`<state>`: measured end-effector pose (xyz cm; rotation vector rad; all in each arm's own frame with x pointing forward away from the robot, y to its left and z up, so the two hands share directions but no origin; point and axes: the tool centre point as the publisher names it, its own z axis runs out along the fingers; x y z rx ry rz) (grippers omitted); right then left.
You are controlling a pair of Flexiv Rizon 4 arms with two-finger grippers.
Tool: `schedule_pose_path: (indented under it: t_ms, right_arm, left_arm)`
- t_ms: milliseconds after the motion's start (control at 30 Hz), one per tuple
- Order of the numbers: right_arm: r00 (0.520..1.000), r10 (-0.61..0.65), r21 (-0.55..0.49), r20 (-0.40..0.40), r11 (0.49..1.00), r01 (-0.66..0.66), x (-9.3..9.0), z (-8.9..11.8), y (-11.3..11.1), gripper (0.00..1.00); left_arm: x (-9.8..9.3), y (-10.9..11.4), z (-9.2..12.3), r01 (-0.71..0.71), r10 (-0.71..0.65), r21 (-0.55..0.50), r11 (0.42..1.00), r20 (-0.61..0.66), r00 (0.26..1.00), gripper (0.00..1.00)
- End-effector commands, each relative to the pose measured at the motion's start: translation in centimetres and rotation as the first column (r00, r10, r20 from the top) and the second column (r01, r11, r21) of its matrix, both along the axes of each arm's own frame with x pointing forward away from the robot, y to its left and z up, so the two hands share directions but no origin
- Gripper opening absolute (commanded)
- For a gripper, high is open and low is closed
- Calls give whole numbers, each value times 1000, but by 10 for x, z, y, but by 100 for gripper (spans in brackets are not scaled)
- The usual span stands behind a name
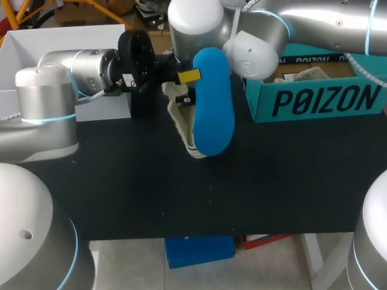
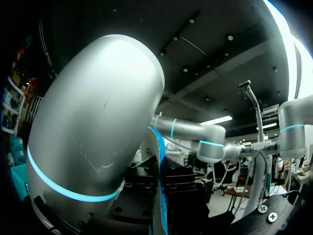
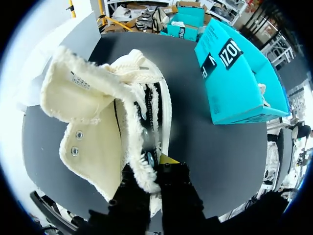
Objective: Take the shoe out of the shoebox, open the shoe tongue, remove and reinsert the insole, then place the shoe into the shoebox
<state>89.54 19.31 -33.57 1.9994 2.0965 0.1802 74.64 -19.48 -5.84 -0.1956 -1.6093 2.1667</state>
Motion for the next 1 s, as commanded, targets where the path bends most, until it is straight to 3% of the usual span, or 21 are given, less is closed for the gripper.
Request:
schedule_pose_path:
  t_ms: [33,400,1000]
  right_arm:
    - [960,-277,95,41,957,272,-9,-8,8,0]
    - [971,-234,106,52,968,227,-18,-20,12,0]
    - [988,-157,153,-5,976,156,-6,-44,3,0]
  left_arm:
    - [2,-3,2,-4,4,0,1000,0,1000,0]
    - [2,-3,2,-4,4,0,1000,0,1000,0]
    - [2,-3,2,-4,4,0,1000,0,1000,0]
